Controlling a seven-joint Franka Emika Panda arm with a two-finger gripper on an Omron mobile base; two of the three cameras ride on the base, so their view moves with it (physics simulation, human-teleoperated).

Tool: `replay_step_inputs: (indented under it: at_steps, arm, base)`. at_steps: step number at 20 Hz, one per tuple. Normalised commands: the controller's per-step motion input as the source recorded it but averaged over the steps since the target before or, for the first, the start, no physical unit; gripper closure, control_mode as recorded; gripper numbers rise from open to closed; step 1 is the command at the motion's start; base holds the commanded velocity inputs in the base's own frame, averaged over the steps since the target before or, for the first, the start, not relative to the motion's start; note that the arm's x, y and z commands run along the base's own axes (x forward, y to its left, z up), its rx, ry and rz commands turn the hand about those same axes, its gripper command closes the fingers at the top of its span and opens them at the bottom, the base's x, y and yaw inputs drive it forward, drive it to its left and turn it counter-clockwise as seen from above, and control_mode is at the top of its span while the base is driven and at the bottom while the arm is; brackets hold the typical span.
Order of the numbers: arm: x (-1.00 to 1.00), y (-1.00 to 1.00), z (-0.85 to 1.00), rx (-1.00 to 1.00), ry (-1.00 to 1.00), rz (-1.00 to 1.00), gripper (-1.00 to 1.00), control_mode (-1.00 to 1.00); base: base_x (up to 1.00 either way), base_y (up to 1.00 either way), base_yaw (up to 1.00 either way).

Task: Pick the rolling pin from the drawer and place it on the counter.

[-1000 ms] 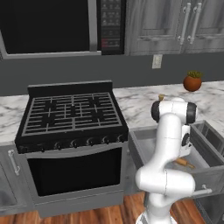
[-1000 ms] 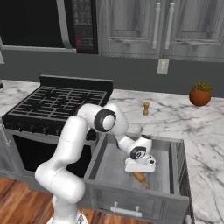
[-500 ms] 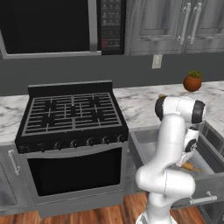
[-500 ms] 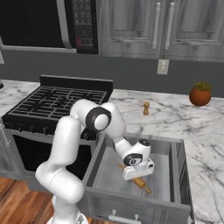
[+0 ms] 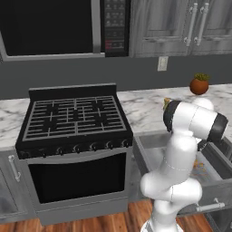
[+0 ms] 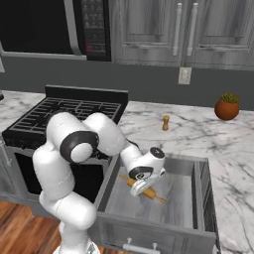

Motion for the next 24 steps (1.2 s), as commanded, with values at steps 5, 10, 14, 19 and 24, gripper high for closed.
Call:
replay_step_inputs:
  at_steps: [5, 10, 14, 19, 24]
  arm:
    - [0.00, 0.01, 1.00, 0.12, -0.18, 0.13, 1.00, -1.00]
    - [0.18, 0.00, 1.00, 0.14, -0.24, 0.16, 1.00, -1.00]
    - [0.54, 0.03, 1.00, 0.09, -0.21, 0.20, 1.00, -1.00]
    - [0.86, 0.21, 1.00, 0.02, -0.10, 0.15, 1.00, -1.00]
    - [0.90, 0.42, 0.85, -0.06, 0.01, 0.03, 1.00, -1.00]
  base:
    - [0.00, 0.00, 0.00]
    - [0.00, 0.00, 0.00]
    - [0.00, 0.00, 0.00]
    - [0.00, 0.00, 0.00]
    - [0.00, 0.00, 0.00]
